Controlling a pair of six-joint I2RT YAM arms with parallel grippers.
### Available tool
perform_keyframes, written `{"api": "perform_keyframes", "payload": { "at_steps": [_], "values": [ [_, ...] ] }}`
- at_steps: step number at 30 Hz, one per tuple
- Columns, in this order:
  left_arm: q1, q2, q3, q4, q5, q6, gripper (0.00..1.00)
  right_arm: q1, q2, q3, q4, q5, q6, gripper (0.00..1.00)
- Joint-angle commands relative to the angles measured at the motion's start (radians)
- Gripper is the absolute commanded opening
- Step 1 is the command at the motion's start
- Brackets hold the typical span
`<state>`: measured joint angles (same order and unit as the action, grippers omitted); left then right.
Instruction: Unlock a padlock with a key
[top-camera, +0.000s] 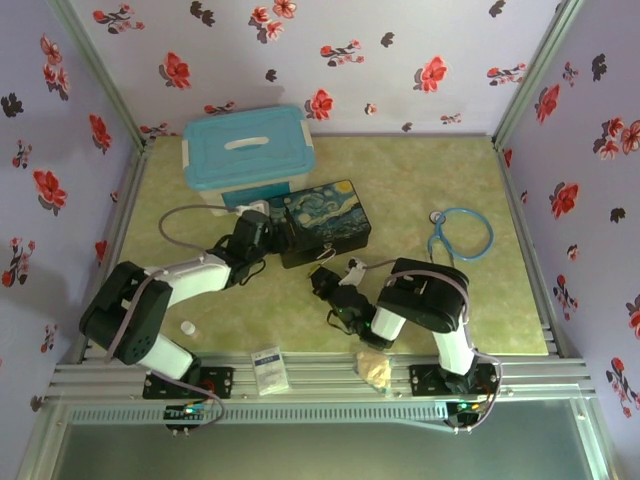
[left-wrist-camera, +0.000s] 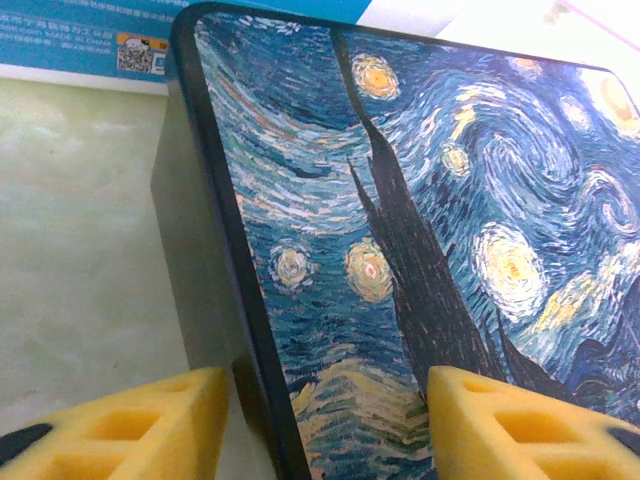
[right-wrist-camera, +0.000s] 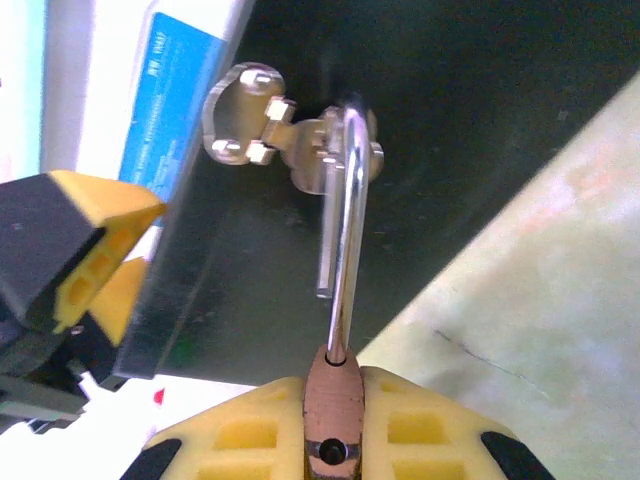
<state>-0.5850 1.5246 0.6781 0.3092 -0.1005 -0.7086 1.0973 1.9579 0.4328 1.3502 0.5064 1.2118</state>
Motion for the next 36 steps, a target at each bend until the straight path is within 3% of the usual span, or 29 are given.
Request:
{"api": "perform_keyframes", "payload": {
  "at_steps": [1, 7, 12, 18, 27, 36],
  "values": [
    [0.026, 0.084, -0.067, -0.159, -0.093, 0.023, 0.51, -0.021, -0.082, -0.008, 0.038, 0.006, -0.090, 0.00],
    [0.045, 0.114, -0.088, -0.124, -0.082, 0.030, 0.48, -0.044, -0.039, 0.018, 0.038, 0.114, -0.014, 0.00],
    [0.054, 0.126, -0.091, -0.123, -0.073, 0.042, 0.48, -0.062, -0.031, 0.052, 0.038, 0.158, -0.053, 0.00],
    [0.071, 0.142, -0.106, -0.102, -0.056, 0.052, 0.47, -0.071, 0.028, 0.030, 0.038, 0.259, 0.095, 0.00],
    [0.088, 0.144, -0.109, -0.096, -0.047, 0.060, 0.47, -0.113, -0.031, -0.029, 0.036, 0.108, -0.069, 0.00],
    [0.109, 0.128, -0.064, -0.144, -0.047, 0.107, 0.47, -0.255, -0.167, -0.180, 0.036, -0.283, -0.105, 0.00]
  ]
}}
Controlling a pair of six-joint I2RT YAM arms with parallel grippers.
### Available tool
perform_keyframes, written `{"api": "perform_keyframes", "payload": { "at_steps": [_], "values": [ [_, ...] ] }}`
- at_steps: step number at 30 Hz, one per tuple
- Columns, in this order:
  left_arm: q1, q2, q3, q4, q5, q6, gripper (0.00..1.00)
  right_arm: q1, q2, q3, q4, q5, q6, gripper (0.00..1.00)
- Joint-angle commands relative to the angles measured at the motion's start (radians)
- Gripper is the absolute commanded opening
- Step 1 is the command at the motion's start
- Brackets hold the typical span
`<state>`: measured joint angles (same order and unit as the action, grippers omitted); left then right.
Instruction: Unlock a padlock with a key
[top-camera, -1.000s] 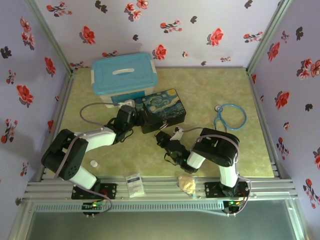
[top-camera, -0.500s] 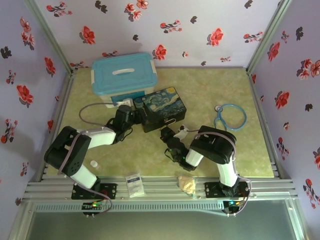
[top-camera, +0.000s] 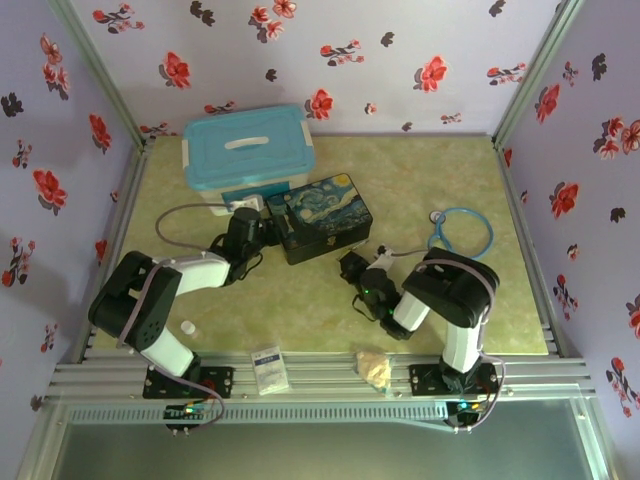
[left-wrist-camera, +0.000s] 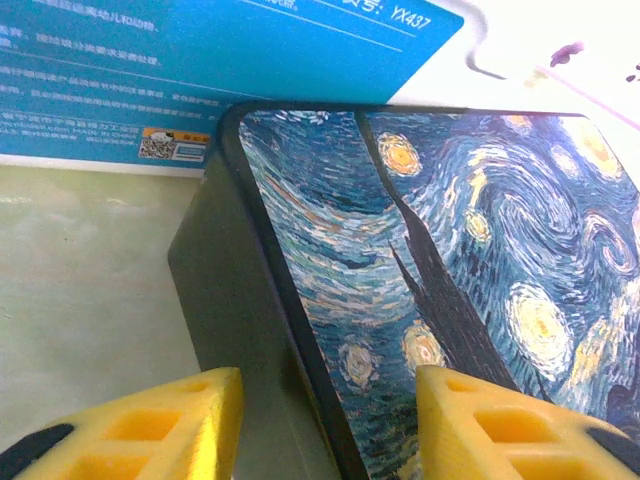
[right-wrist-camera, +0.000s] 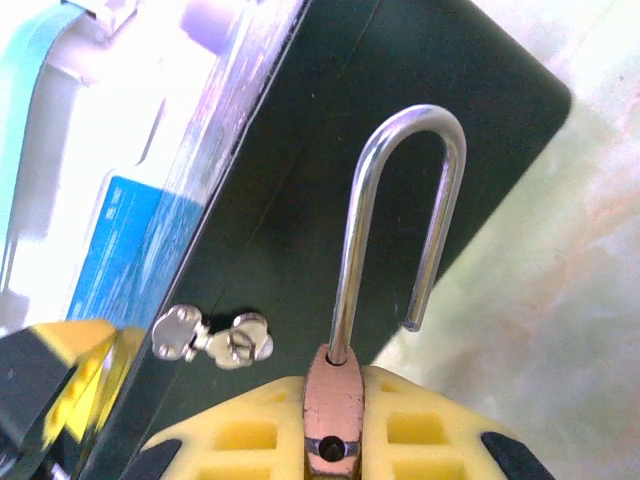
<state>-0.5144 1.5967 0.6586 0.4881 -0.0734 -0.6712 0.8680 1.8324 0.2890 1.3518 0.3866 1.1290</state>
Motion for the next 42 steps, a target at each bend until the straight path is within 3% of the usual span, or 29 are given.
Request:
{"api": "perform_keyframes", "payload": {
  "at_steps": [1, 5, 9, 16, 18, 23, 29, 37, 42],
  "values": [
    [0.043, 0.055, -0.036, -0.329, -0.072, 0.074, 0.47, -0.044, -0.058, -0.051, 0.033, -0.225, -0.011, 0.00],
    [0.053, 0.053, -0.018, -0.335, -0.060, 0.083, 0.47, -0.137, -0.115, -0.073, -0.041, -0.510, 0.053, 0.00],
    [0.052, 0.051, -0.007, -0.337, -0.057, 0.093, 0.47, -0.168, -0.205, -0.049, -0.280, -0.671, 0.045, 0.00],
    [0.074, 0.050, 0.011, -0.352, -0.056, 0.116, 0.47, -0.218, -0.466, 0.044, -0.940, -0.732, -0.098, 0.00],
    [0.081, 0.058, 0.022, -0.358, -0.055, 0.123, 0.47, -0.245, -0.510, 0.057, -1.027, -0.776, -0.121, 0.00],
    [0.096, 0.068, 0.034, -0.352, -0.052, 0.129, 0.48, -0.280, -0.506, 0.142, -1.185, -0.839, -0.188, 0.00],
    [0.097, 0.069, 0.041, -0.350, -0.045, 0.125, 0.48, -0.313, -0.453, 0.179, -1.236, -0.907, -0.247, 0.00],
    [0.097, 0.089, 0.036, -0.328, -0.032, 0.117, 0.48, -0.337, -0.424, 0.160, -1.324, -0.895, -0.311, 0.00],
    [0.103, 0.082, 0.046, -0.338, -0.034, 0.120, 0.49, -0.365, -0.441, 0.176, -1.471, -0.846, -0.376, 0.14]
  ]
}}
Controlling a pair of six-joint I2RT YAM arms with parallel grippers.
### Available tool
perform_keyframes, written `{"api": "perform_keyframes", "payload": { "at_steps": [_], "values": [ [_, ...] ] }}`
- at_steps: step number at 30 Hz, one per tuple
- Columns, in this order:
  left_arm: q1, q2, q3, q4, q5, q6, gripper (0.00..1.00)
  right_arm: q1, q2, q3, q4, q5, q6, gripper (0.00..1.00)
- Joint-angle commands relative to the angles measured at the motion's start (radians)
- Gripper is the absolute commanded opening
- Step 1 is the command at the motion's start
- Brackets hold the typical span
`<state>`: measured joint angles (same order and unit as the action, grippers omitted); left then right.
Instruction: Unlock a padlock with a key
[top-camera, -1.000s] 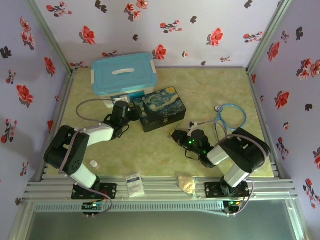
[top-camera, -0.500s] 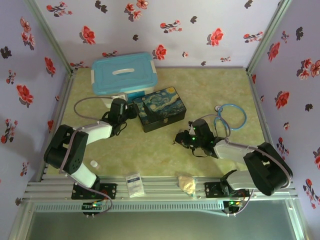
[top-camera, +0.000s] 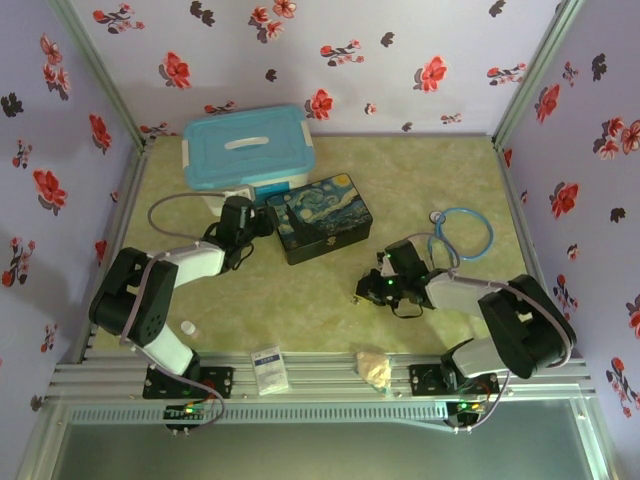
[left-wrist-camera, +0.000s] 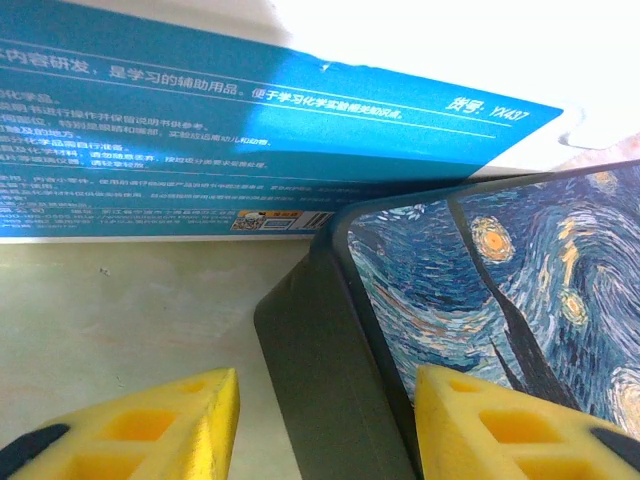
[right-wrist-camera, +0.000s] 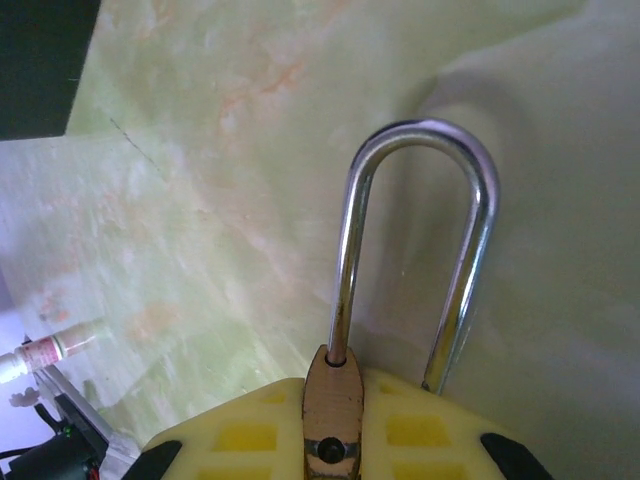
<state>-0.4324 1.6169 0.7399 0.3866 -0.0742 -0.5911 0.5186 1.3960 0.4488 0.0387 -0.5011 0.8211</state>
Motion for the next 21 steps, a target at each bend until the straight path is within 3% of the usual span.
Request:
{"api": "perform_keyframes", "payload": {
  "at_steps": [1, 9, 19, 21],
  "values": [
    [0.023, 0.063, -0.030, -0.237, -0.034, 0.040, 0.49, -0.017, -0.001, 0.025, -0.186, 0.058, -0.083, 0.19],
    [0.024, 0.051, 0.023, -0.290, -0.032, 0.063, 0.52, -0.026, 0.025, 0.121, -0.372, 0.146, -0.184, 0.37],
    [0.024, 0.028, 0.069, -0.344, -0.031, 0.091, 0.52, -0.034, 0.026, 0.238, -0.538, 0.251, -0.300, 0.41],
    [0.024, 0.024, 0.078, -0.354, -0.033, 0.097, 0.52, -0.041, 0.043, 0.243, -0.502, 0.178, -0.294, 0.30]
  ]
}}
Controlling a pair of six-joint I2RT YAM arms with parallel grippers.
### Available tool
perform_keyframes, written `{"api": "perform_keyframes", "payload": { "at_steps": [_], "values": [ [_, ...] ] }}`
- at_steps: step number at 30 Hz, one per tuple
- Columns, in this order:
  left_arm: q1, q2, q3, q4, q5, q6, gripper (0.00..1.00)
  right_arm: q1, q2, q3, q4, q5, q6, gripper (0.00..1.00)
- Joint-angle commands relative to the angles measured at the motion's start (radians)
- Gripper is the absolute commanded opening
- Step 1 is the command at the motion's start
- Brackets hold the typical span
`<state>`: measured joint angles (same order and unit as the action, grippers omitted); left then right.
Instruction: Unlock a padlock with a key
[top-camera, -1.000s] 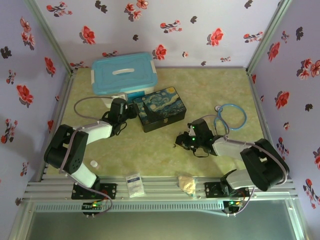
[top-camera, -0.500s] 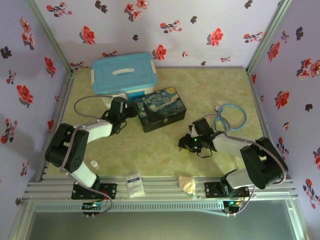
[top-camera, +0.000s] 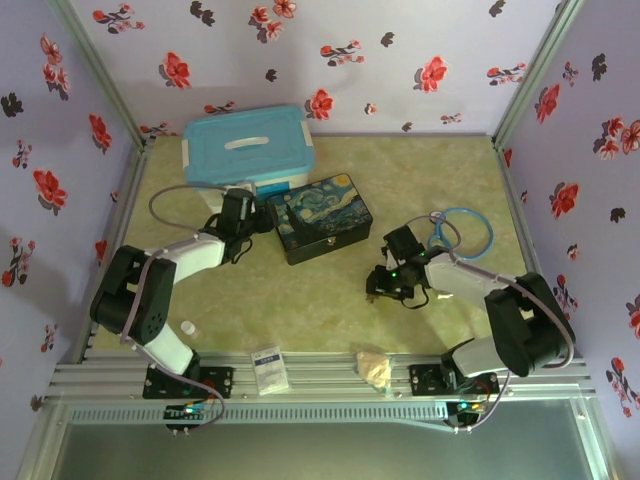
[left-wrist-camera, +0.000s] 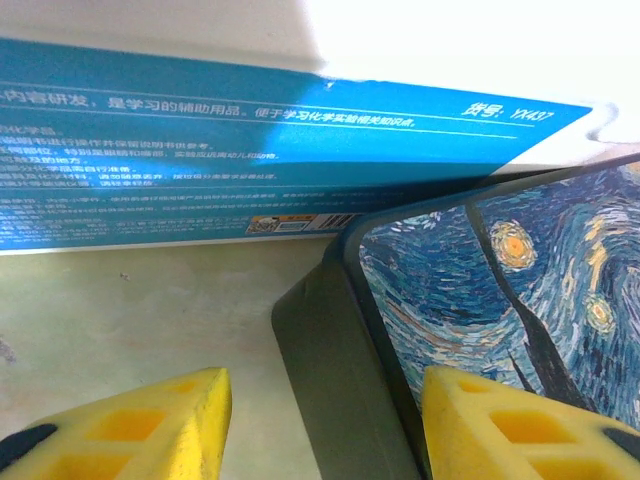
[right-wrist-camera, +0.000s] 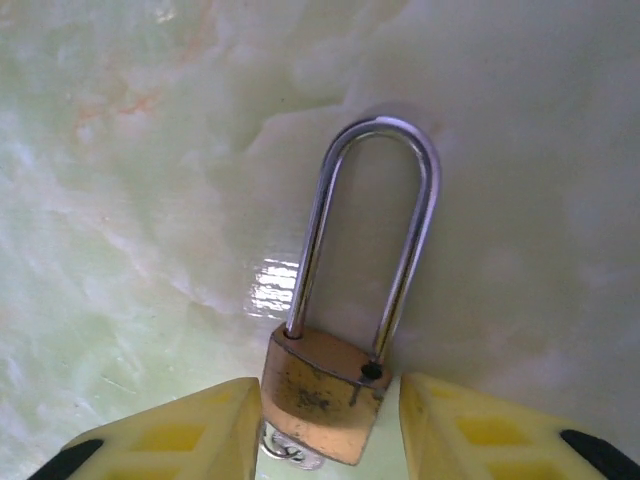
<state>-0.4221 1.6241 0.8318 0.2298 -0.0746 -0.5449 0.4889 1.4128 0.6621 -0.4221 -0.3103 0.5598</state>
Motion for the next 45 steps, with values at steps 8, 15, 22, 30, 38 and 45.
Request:
{"api": "perform_keyframes", "payload": {
  "at_steps": [8, 15, 22, 30, 38, 45],
  "values": [
    [0.014, -0.051, -0.013, -0.244, -0.027, 0.053, 0.53, -0.015, -0.058, 0.101, -0.168, 0.192, -0.071, 0.39],
    [0.014, -0.262, -0.001, -0.290, 0.024, 0.019, 0.70, -0.054, -0.167, 0.193, -0.188, 0.375, -0.101, 0.65],
    [0.033, -0.596, -0.086, -0.419, -0.115, 0.169, 1.00, -0.185, -0.306, 0.140, 0.016, 0.618, -0.210, 0.99],
    [0.104, -0.768, -0.408, -0.074, -0.422, 0.505, 1.00, -0.361, -0.336, -0.199, 0.635, 0.677, -0.409, 0.99],
    [0.349, -0.422, -0.518, 0.390, -0.229, 0.460, 1.00, -0.420, -0.129, -0.365, 1.202, 0.619, -0.465, 0.99],
    [0.435, -0.256, -0.480, 0.568, -0.097, 0.466, 1.00, -0.440, 0.106, -0.384, 1.477, 0.593, -0.470, 0.99]
  ]
}}
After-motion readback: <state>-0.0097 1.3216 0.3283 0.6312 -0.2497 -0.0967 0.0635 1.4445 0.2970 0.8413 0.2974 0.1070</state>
